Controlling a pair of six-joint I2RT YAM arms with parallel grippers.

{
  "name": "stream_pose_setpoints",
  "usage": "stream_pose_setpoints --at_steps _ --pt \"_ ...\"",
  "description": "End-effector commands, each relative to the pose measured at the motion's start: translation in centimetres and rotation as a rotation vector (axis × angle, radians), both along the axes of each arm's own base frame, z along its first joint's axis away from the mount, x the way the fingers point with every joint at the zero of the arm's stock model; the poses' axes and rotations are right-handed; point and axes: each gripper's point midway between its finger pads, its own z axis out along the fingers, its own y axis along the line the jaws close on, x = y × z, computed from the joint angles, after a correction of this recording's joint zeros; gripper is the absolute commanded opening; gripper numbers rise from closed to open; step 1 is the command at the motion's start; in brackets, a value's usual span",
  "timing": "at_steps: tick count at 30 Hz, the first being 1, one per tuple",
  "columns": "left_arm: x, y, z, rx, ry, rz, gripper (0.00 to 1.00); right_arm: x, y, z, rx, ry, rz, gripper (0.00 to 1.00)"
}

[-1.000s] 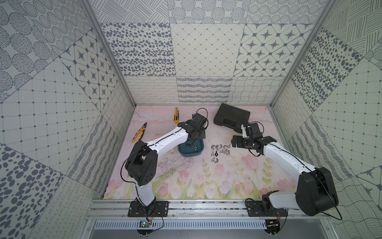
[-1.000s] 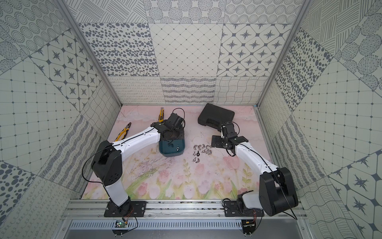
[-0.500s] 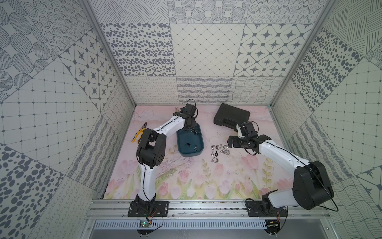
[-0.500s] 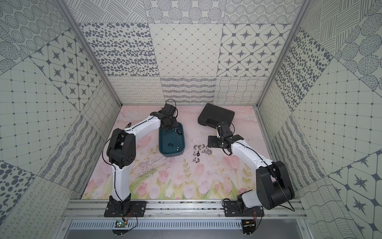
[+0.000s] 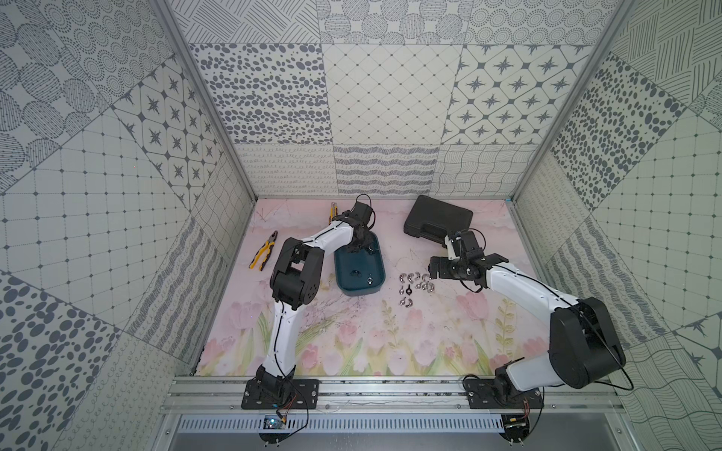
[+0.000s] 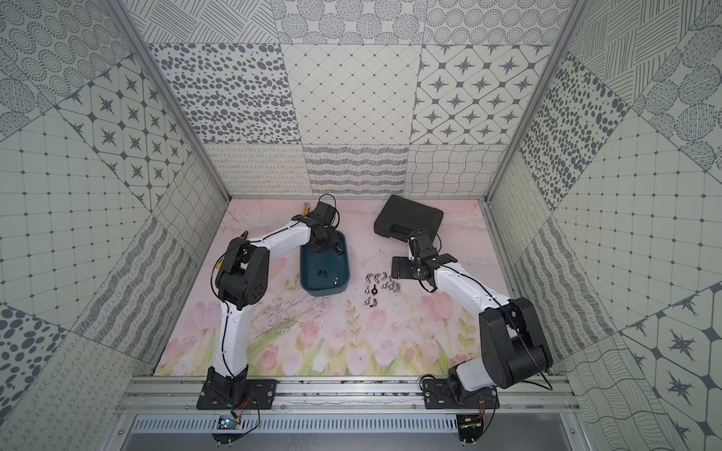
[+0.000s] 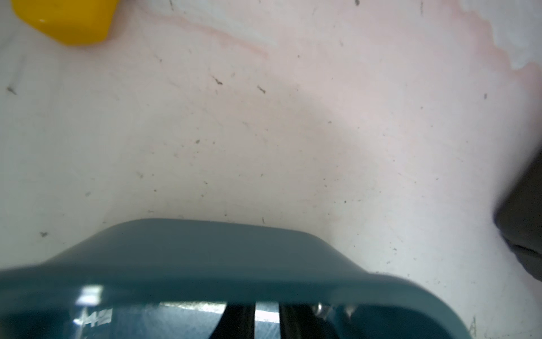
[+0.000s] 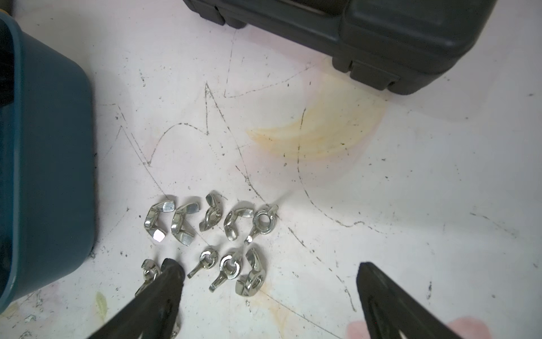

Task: Take out the wing nut from the storage box
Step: Pick up the wing nut from the storage box.

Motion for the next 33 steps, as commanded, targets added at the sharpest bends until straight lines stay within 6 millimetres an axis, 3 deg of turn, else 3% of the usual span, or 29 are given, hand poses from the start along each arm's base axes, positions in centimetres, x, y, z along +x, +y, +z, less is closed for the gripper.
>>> stream_pose_setpoints --at_steps 1,7,16,27,33 --pt "0.7 -0.3 -0.4 -0.027 -0.005 0.011 0.2 1.3 0.9 1.5 0.029 -0.057 0.007 0.97" --pt "0.1 -0.2 0.2 -0.046 -0.023 0.024 0.2 1.2 0.9 1.2 0.025 -0.051 0.008 0.97" --pt "-0.4 -0.5 3.0 -0.067 -0.102 0.023 0.2 1.4 1.4 1.1 0.035 -0.053 0.01 0.97" --pt "1.1 -1.6 0.9 -0.057 -0.059 0.002 0.22 1.1 1.1 1.0 0.015 -0.057 0.009 0.97" --pt "0.7 -1.2 -0.4 -0.031 -0.021 -0.002 0.23 1.0 1.1 0.9 0.013 -0.055 0.01 0.97"
